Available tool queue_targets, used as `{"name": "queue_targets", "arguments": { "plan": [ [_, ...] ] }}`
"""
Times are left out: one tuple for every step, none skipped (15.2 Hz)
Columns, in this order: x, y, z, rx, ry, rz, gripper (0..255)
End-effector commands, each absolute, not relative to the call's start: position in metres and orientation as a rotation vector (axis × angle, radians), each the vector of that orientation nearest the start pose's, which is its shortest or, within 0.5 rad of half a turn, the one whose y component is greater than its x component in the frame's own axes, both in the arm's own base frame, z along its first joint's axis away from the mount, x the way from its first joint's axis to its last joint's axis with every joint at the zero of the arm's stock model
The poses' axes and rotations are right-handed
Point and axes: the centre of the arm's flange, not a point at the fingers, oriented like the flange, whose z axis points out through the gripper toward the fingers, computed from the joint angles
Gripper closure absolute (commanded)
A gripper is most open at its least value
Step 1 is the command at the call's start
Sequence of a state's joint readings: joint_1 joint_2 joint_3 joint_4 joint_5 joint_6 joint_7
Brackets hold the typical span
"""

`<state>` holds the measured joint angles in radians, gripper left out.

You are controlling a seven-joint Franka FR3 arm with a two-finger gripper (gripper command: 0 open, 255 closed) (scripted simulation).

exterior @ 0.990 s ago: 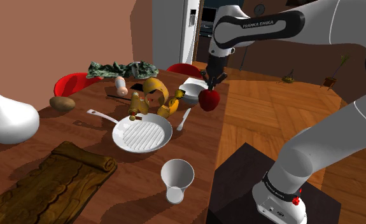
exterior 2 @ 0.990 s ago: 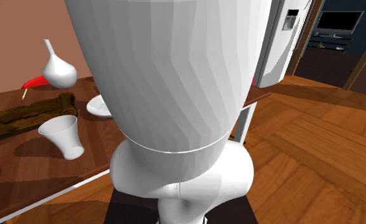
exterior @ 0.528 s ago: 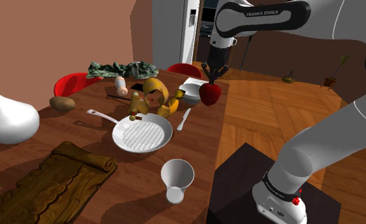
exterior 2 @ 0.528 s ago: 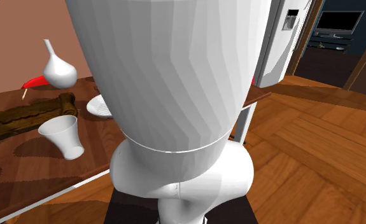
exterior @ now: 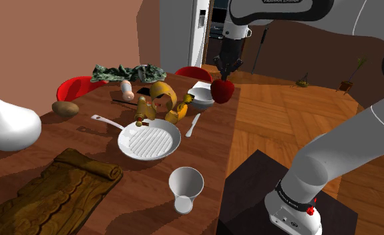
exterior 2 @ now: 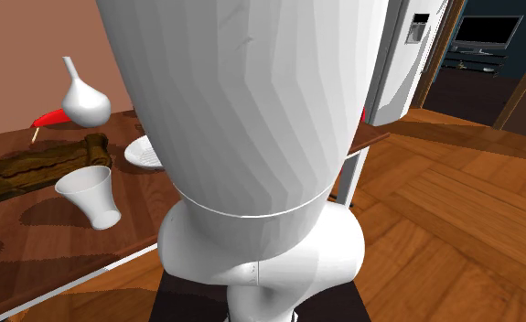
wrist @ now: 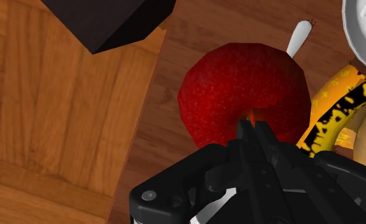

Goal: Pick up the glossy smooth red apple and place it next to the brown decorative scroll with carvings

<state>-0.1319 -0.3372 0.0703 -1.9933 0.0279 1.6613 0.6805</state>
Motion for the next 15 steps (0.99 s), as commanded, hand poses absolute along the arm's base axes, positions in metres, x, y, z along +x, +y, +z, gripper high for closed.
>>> {"name": "queue_targets", "arguments": {
  "plan": [
    [0.449,-0.008,0.604,-2.919,1.147,-0.004,255],
    [0.446,0.004,0.604,-2.919,1.147,-0.004,255],
    [0.443,0.017,0.604,-2.919,1.147,-0.004,255],
    [0.44,0.03,0.604,-2.919,1.147,-0.004,255],
    [0.437,0.043,0.605,-2.919,1.147,-0.004,255],
    [0.434,0.056,0.605,-2.919,1.147,-0.004,255],
    [0.431,0.069,0.605,-2.919,1.147,-0.004,255],
    [0.428,0.082,0.605,-2.919,1.147,-0.004,255],
    [0.425,0.094,0.605,-2.919,1.147,-0.004,255],
    [0.422,0.107,0.605,-2.919,1.147,-0.004,255],
    [0.419,0.12,0.605,-2.919,1.147,-0.004,255],
    [0.416,0.133,0.605,-2.919,1.147,-0.004,255],
    [0.413,0.146,0.605,-2.919,1.147,-0.004,255],
    [0.41,0.159,0.605,-2.919,1.147,-0.004,255],
    [0.407,0.172,0.605,-2.919,1.147,-0.004,255]
  ]
}}
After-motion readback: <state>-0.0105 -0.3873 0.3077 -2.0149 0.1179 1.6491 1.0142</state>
